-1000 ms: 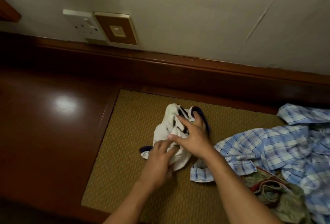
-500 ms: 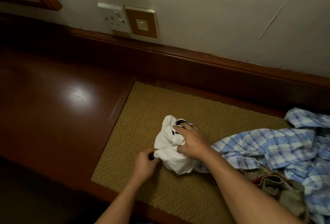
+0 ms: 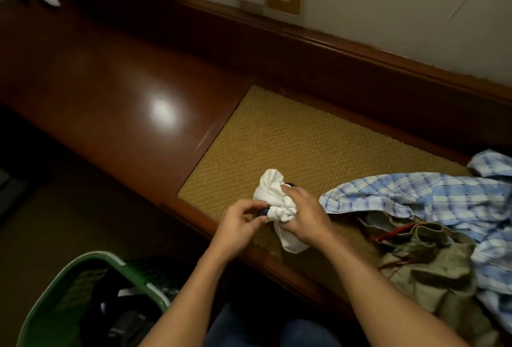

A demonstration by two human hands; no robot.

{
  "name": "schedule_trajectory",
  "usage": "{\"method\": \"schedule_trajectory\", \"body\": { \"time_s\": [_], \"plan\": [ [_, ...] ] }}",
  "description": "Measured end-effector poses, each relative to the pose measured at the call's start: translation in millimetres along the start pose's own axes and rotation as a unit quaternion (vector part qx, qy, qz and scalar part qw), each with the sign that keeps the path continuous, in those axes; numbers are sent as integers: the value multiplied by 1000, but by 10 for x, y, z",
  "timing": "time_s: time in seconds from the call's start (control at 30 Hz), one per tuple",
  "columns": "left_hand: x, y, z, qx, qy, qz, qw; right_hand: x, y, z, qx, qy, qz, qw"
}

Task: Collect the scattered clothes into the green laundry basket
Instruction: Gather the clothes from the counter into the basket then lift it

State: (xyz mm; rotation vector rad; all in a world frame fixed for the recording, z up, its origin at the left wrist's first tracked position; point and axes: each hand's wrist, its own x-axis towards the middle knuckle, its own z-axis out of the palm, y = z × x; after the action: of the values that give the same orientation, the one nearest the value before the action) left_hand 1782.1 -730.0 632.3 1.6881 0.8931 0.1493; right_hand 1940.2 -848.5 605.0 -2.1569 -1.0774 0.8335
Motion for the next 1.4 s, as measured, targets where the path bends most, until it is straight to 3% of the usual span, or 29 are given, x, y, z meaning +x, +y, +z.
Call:
{"method": "schedule_trajectory", "body": {
  "time_s": [0.13, 0.33, 0.57, 0.73, 0.87, 1.13, 1.4],
  "plan": [
    [-411, -162, -320, 140, 87, 52, 985, -185, -249, 160, 3, 24, -24, 999],
    [-1120, -776, -906, 309, 106, -61, 943, -341, -718, 619, -3, 19, -84, 996],
    [-1950, -1637, -1599, 349, 91, -142, 922, -543, -1445, 1469, -25, -47, -132, 990],
    [-2632, -2337, -2134, 366, 96, -175, 909, -676, -1963, 2360, -56, -136, -162, 976],
    [-3173, -3035, -2431, 401, 50, -208, 891, -790, -2290, 3022, -83, -179, -194, 961],
    [-4035, -4393, -2819, 491, -154, -198, 834, -899, -2637, 4132, -193, -231, -257, 918],
    [-4186, -5018, -2808, 536, -204, -168, 802, -1025, -2647, 4979, -217, -234, -286, 903]
  ]
}}
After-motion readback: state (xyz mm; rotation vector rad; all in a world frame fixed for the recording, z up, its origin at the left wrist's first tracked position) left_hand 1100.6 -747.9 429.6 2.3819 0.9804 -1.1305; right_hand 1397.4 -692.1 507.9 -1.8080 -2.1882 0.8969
